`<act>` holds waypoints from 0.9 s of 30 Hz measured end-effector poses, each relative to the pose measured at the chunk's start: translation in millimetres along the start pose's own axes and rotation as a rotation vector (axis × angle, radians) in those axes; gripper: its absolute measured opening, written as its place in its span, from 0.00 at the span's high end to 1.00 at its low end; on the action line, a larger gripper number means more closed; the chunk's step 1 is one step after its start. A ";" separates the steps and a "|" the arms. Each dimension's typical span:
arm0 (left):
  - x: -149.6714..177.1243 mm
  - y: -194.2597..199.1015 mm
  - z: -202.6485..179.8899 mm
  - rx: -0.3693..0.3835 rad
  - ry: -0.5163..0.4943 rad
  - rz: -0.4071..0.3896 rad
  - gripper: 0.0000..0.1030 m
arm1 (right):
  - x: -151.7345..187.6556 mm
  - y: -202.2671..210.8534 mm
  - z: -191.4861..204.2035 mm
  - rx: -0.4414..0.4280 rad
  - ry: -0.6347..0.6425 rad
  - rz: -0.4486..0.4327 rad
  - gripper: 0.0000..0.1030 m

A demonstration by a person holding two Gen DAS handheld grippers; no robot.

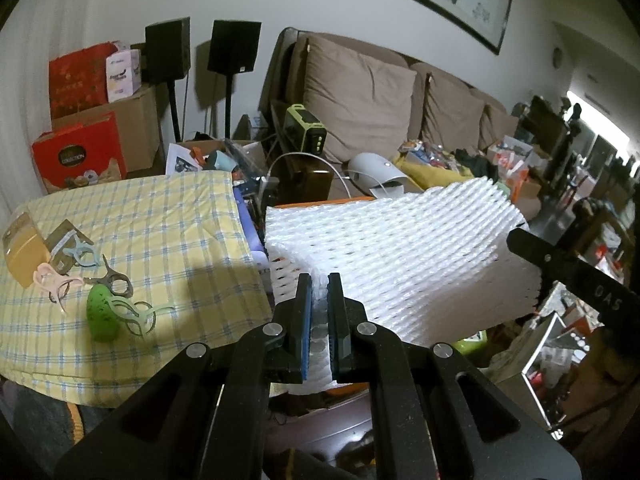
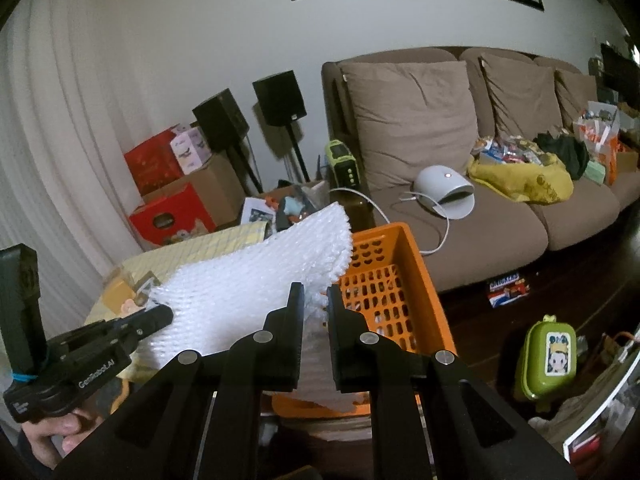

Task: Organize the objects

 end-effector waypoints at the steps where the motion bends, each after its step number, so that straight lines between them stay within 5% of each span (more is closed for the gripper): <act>1: 0.2 0.0 0.0 -0.001 -0.001 -0.001 0.94 | 0.1 -0.1 -1.1 0.003 -0.003 0.003 0.90; 8: 4.4 -1.0 6.1 -0.023 0.002 0.002 0.94 | 1.0 -3.9 -19.7 0.119 0.004 0.016 0.91; 19: 2.9 2.1 -17.7 0.059 -0.005 -0.023 0.94 | 2.7 -4.2 -28.5 0.068 -0.041 0.028 0.91; 27: 6.8 14.9 28.8 -0.008 0.031 -0.017 0.94 | 8.3 -11.4 -25.0 0.027 -0.053 0.060 0.89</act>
Point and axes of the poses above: each gripper's, at about its wrist camera, not at the fingertips, and y roughly against the way its jaws point, z to its left, x to its underside, the point moved 10 cm from there along -y, roughly the way its jaws point, and after that the axes turned 2 degrees about z, right-handed, at the moved point
